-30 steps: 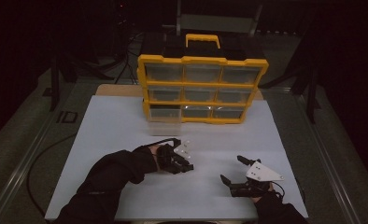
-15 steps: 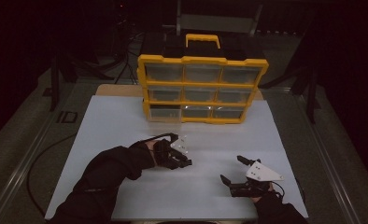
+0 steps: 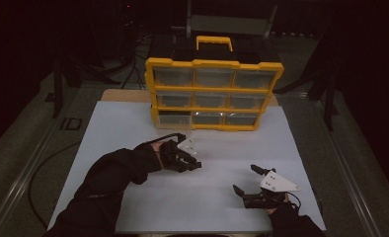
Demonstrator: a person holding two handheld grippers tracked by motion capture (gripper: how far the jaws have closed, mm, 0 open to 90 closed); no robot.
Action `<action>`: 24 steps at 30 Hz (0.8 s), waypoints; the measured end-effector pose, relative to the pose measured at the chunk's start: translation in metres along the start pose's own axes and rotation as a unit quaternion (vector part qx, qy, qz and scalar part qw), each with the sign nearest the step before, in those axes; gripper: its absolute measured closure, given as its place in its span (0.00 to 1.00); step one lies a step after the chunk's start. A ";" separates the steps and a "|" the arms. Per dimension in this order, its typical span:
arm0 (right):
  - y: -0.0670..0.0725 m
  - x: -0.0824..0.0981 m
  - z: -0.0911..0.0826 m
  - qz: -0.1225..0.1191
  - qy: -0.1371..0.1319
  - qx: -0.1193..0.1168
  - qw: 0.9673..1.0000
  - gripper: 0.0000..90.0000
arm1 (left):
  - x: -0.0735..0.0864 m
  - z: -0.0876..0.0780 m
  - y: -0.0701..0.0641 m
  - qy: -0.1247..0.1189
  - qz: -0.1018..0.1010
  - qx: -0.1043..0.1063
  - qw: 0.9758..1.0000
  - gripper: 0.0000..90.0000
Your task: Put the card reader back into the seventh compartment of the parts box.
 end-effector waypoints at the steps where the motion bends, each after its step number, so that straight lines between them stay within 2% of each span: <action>1: 0.000 0.000 0.000 0.000 0.000 0.000 1.000 0.09 | 0.000 -0.002 0.001 0.000 0.001 0.000 1.000 0.82; 12: 0.000 0.000 0.000 -0.003 0.002 0.000 1.000 0.09 | -0.005 -0.014 0.009 -0.011 -0.002 -0.010 1.000 0.82; 24: 0.000 0.000 0.000 -0.002 0.001 0.000 1.000 0.09 | -0.011 -0.030 0.024 -0.021 -0.008 -0.020 1.000 0.82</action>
Point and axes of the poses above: each handheld gripper's, and its own axes: z roughly forward along the jaws, x roughly out of its underside, y roughly to its left, the point moved 9 cm from there along z, roughly forward along the jaws, and after that the axes turned 1 degree about z, right-handed, at the moved point
